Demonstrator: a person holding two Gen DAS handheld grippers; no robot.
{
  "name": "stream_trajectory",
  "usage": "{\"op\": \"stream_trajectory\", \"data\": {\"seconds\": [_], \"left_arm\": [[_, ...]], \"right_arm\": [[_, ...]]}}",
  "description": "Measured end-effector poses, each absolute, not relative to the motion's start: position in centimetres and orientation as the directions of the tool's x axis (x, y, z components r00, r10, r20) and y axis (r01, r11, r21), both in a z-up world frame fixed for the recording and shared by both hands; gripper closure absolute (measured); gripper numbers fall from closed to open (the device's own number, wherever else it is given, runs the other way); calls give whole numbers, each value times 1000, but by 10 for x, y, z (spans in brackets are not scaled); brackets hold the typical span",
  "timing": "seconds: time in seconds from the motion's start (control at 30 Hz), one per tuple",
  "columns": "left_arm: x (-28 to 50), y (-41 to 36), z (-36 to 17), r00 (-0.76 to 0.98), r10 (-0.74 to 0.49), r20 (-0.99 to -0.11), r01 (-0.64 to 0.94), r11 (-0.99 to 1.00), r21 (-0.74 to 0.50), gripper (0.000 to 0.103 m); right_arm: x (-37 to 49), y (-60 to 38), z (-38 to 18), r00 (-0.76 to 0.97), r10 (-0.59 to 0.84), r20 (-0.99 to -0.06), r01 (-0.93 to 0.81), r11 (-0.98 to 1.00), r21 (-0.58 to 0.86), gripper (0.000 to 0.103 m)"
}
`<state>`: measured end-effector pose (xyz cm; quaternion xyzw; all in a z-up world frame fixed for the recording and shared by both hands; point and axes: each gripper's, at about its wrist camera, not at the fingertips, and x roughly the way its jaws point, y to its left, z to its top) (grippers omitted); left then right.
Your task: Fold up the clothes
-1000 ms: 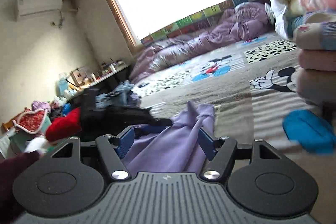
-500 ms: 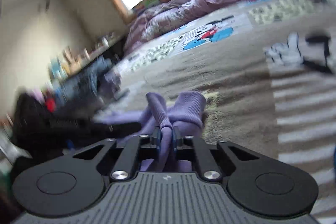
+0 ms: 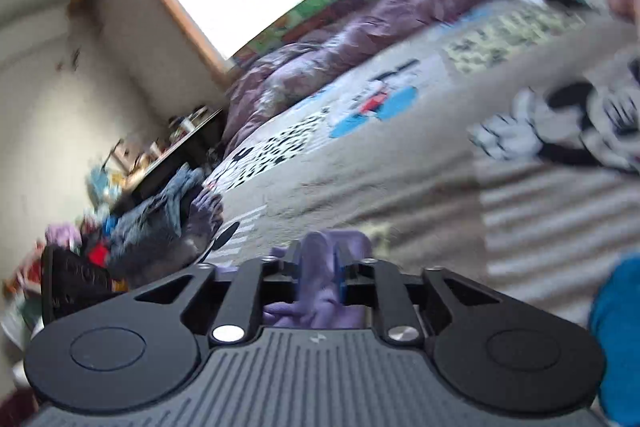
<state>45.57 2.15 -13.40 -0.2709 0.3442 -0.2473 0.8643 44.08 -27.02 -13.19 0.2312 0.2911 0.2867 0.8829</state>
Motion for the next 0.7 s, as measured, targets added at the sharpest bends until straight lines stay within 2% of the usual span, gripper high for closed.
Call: {"op": "stream_trajectory", "data": {"seconds": [0.03, 0.07, 0.13, 0.17, 0.2, 0.27, 0.37, 0.43, 0.47, 0.57, 0.7], "left_arm": [[458, 24, -135, 643, -620, -450, 228, 716, -660, 91], [460, 27, -137, 643, -624, -444, 215, 704, -677, 79], [466, 28, -141, 639, -629, -443, 194, 689, -698, 77], [468, 29, -143, 637, -632, -442, 188, 683, -706, 78], [469, 29, -144, 632, -637, -441, 189, 679, -709, 101], [468, 30, -144, 631, -647, -429, 199, 669, -716, 101], [459, 34, -130, 660, -658, -363, 254, 650, -717, 101], [465, 27, -134, 654, -617, -437, 216, 706, -674, 101], [469, 24, -138, 648, -597, -472, 195, 730, -655, 100], [471, 26, -140, 666, -557, -496, 147, 751, -644, 97], [459, 42, -131, 737, -521, -430, 118, 726, -677, 98]], "right_arm": [[443, -263, -127, 663, 635, -396, -401, 748, 529, 63], [445, -256, -123, 661, 629, -410, -429, 765, 481, 60], [453, -246, -128, 646, 605, -465, -433, 793, 429, 63], [454, -247, -131, 637, 620, -458, -429, 779, 457, 76], [455, -249, -135, 628, 635, -449, -425, 764, 486, 82], [459, -255, -144, 614, 661, -431, -390, 729, 563, 92], [465, -270, -162, 603, 691, -399, -292, 656, 696, 94], [469, -280, -175, 599, 708, -374, -221, 596, 772, 96], [471, -285, -181, 598, 716, -362, -185, 562, 806, 100], [468, -281, -177, 609, 694, -385, -192, 600, 777, 100], [462, -273, -168, 638, 642, -425, -200, 671, 714, 100]]}}
